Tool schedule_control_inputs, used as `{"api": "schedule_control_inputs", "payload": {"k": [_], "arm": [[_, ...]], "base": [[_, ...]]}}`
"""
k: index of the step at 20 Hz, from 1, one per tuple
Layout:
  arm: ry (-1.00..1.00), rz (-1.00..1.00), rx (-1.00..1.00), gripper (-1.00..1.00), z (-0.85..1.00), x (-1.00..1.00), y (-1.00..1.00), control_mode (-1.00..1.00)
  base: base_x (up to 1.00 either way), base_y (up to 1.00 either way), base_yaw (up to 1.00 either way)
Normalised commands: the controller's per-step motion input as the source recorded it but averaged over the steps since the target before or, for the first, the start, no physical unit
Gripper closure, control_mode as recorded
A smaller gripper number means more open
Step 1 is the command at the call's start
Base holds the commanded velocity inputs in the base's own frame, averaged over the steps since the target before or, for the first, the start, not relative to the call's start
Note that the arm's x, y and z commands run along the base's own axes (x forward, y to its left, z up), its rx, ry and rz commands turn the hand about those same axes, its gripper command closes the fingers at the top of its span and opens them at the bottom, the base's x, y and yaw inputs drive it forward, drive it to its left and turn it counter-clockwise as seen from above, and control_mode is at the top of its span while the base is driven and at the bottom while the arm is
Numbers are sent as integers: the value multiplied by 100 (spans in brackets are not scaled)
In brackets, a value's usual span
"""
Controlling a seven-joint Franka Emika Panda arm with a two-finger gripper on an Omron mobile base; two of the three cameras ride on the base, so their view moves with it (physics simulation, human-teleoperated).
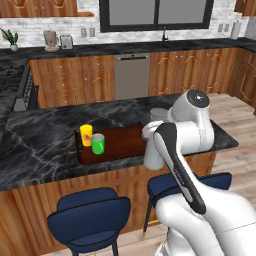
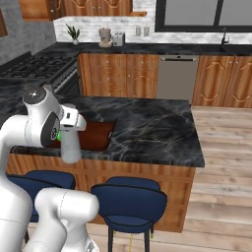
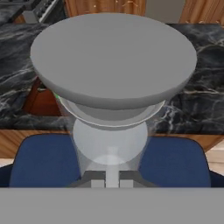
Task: There is a tray on the dining counter. Grab the cup, mug, and pitcher and place them on the tray. The pitcher may be placed next to the tray if it cannot fit the tray.
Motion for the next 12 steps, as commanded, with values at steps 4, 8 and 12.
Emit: {"api": "schedule_control_inputs", "payload": {"k": [4,8,12], "arm": [[-1,0,0,100,40,0,0,-100],[-9,0,0,100,24,0,0,-100],[-10,0,0,100,16,3,0,-100]], "base": [[0,0,0],[0,0,0],[0,0,0]]}}
